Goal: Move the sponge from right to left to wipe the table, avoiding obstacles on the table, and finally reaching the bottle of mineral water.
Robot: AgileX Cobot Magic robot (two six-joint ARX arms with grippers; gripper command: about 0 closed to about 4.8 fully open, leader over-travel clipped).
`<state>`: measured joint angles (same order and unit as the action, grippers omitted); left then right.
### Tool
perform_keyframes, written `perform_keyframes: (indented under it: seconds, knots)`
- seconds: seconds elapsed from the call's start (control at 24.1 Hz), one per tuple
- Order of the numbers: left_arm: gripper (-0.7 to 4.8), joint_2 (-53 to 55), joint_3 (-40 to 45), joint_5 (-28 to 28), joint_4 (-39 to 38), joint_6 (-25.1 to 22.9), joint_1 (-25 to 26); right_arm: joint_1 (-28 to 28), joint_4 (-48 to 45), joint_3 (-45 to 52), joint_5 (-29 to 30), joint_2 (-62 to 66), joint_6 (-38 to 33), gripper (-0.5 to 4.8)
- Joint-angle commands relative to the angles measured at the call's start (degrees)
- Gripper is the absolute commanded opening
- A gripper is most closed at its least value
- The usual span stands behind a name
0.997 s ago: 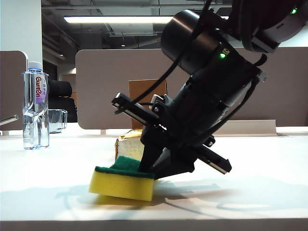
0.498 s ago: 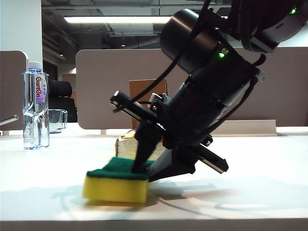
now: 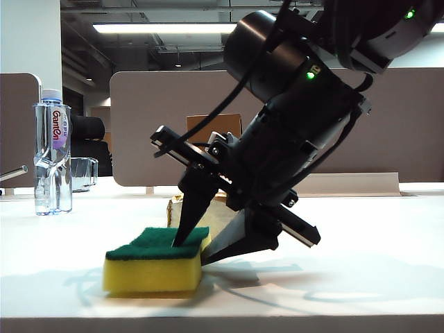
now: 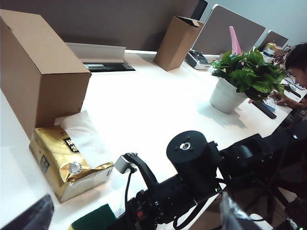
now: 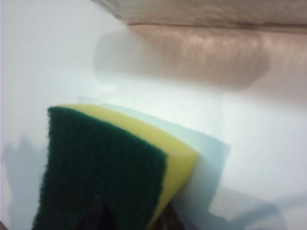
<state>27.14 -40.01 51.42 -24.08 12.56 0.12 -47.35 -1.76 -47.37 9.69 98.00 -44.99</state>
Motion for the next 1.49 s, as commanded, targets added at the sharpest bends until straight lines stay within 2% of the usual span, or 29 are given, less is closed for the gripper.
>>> perform_keyframes:
  seconds: [0.04,0.17,0.46,0.5,0.58,1.0,1.2,1.29,1.41,1.49]
  knots:
    - [4.70,-0.1,-0.3,0.3,0.0,0.1,-0.1,0.8,4.5,0.3,-0.8,-0.9,0.4,1.88]
    - [4.70,-0.1,-0.3,0.3,-0.1,0.1,-0.1,1.4,4.6,0.3,-0.7,-2.1,0.5,2.17]
    - [4.70,-0.1,-0.3,0.3,-0.3,0.0,-0.1,2.7,4.5,0.3,-0.7,-4.5,1.8,2.23]
    - [4.70,-0.1,-0.3,0.3,-0.3,0.0,-0.1,3.1,4.4,0.3,-0.6,-5.1,1.9,2.56]
    - [4.70,-0.1,-0.3,0.3,-0.3,-0.1,-0.1,3.3,4.4,0.3,-0.4,-5.5,1.9,2.82]
    - [4.70,-0.1,-0.3,0.3,-0.3,-0.1,-0.1,4.3,4.5,0.3,-0.7,-10.8,3.3,2.84]
    - [4.70,0.0,-0.3,0.2,-0.9,-0.1,-0.1,7.5,5.0,0.3,-0.9,-15.5,6.6,2.83]
    - [4.70,0.0,-0.3,-0.2,-2.4,-0.6,-0.1,9.5,6.5,0.3,-1.1,-17.6,8.3,2.83]
    - [4.71,0.2,-0.3,-1.5,-11.5,-6.9,-0.5,14.8,12.8,0.3,-4.4,-24.2,14.7,2.72]
    - [4.71,0.5,-0.3,-3.7,-14.9,-8.3,-2.0,17.6,15.4,0.3,-5.2,-28.2,18.8,2.72]
